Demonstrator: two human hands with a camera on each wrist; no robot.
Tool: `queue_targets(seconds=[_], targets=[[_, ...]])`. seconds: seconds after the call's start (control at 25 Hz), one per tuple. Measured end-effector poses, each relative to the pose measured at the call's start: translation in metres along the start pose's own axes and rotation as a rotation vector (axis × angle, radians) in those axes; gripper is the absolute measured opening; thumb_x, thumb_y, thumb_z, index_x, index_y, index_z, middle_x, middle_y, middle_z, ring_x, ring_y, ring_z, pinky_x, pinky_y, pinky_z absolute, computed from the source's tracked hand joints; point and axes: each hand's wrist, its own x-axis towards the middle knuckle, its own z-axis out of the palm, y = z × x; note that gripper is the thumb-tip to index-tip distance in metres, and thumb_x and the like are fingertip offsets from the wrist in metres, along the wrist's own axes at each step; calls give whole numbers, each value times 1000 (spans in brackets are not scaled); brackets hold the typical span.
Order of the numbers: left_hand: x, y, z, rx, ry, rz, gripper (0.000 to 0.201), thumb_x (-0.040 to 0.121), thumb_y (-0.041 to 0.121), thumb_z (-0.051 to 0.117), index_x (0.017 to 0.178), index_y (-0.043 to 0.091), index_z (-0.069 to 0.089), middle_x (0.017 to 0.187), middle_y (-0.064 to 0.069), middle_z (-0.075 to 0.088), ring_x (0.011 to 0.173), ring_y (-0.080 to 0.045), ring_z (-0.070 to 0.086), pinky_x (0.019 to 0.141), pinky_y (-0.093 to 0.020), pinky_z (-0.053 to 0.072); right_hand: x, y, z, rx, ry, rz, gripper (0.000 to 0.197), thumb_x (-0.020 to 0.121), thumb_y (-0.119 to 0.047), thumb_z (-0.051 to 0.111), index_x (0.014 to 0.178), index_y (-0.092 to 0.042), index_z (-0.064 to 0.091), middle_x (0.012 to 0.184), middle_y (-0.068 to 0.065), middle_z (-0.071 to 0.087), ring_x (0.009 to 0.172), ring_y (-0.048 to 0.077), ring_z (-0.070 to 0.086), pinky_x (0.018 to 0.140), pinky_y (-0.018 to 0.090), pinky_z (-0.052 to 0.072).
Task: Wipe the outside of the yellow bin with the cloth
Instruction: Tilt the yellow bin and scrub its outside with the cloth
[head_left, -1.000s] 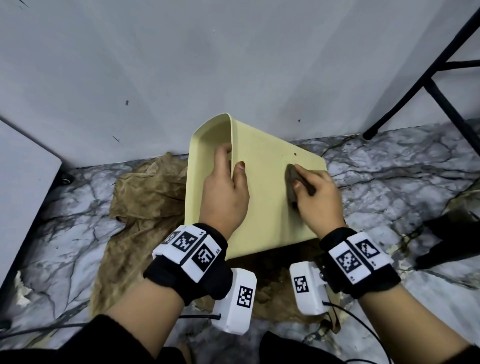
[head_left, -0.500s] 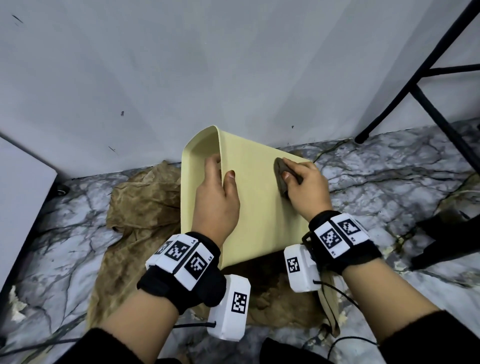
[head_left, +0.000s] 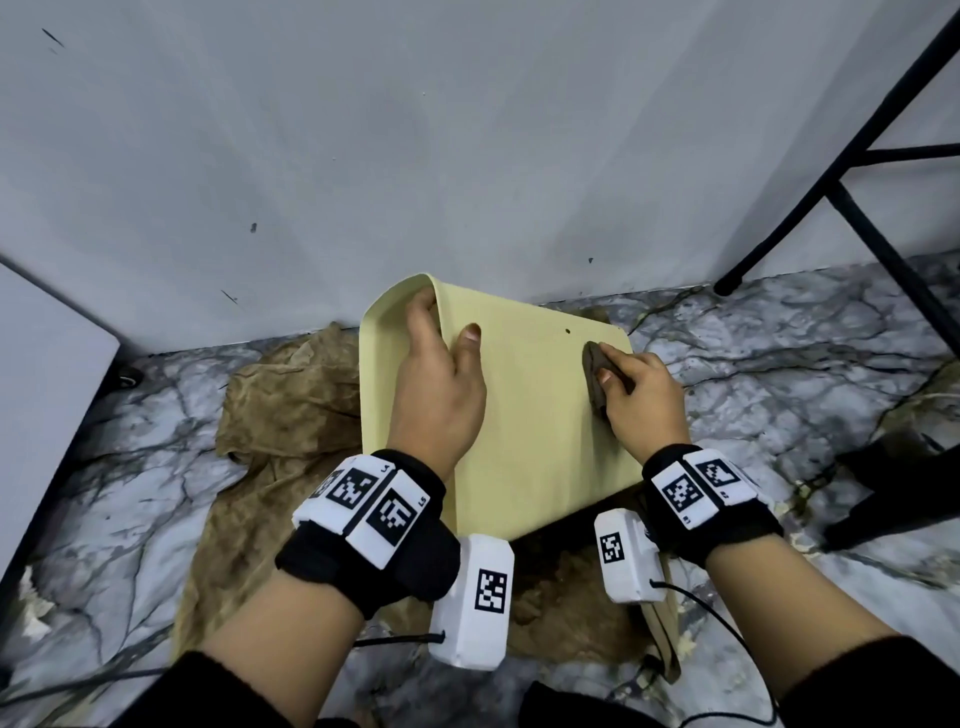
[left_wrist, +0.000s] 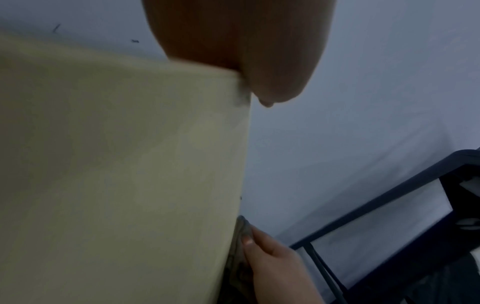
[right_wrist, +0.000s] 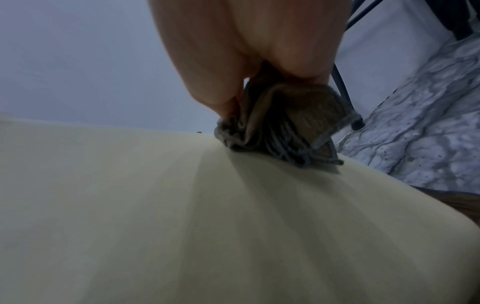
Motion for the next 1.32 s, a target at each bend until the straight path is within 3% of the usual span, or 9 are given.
queue_targets(seconds=[0.12,0.24,0.36,0.52,0.72,0.92,1.0,1.16,1.32], targets=[[-3,-3,0,-39,56,27,28,95,16,37,123,14,36,75,16,54,61,5,54,53,-11,39,-10,2,-1,44,28,-3,33,88,-12,51,121,-14,55,119,12,55,112,25,51,83,9,27],[-7,-2,2,-56,46,77,29,95,16,38,123,18,40,78,16,57,66,-5,56,58,-17,42,-32,-6,-3,109,60,-61,34,86,-10,54,120,-14,57,115,11,57,109,25,52,84,4,29],[-9,2,4,-52,35,133,30,94,18,41,124,20,40,83,8,61,70,-14,59,66,-25,47,-52,-38,2,156,132,-237,35,84,-11,55,118,-17,59,108,10,59,101,29,54,93,26,40],[-6,0,2,18,50,194,32,93,16,43,125,16,42,69,9,52,52,2,50,52,-8,36,-54,-76,5,116,171,-404,35,83,-17,51,117,-21,59,104,6,60,92,26,51,86,25,34],[-3,-8,5,45,32,170,32,93,18,43,125,18,42,60,1,52,49,-11,44,47,-12,34,-37,-61,6,190,162,-290,34,84,-15,55,117,-20,59,106,8,58,98,32,53,92,38,44],[-2,-13,-1,47,47,135,34,93,16,43,127,17,41,58,11,46,47,-1,46,47,-6,33,-3,-20,-2,158,152,-97,33,86,-11,55,119,-15,57,113,15,55,106,27,54,85,10,33],[-2,-14,-3,44,50,122,35,93,15,42,128,16,41,61,16,44,49,7,48,49,-3,34,6,-3,-7,112,129,-25,34,88,-11,53,121,-13,56,118,17,53,109,28,53,83,8,29],[-1,-13,-2,40,55,104,34,93,15,42,127,17,41,59,14,43,48,6,47,48,-4,34,13,25,-17,55,106,146,35,89,-15,50,124,-17,53,123,19,51,116,33,50,99,27,35],[-3,-12,-1,54,78,125,35,93,15,43,128,16,42,56,11,43,50,2,47,50,-6,36,11,36,-20,67,101,234,36,89,-15,50,125,-19,52,127,17,52,119,32,49,104,32,35]])
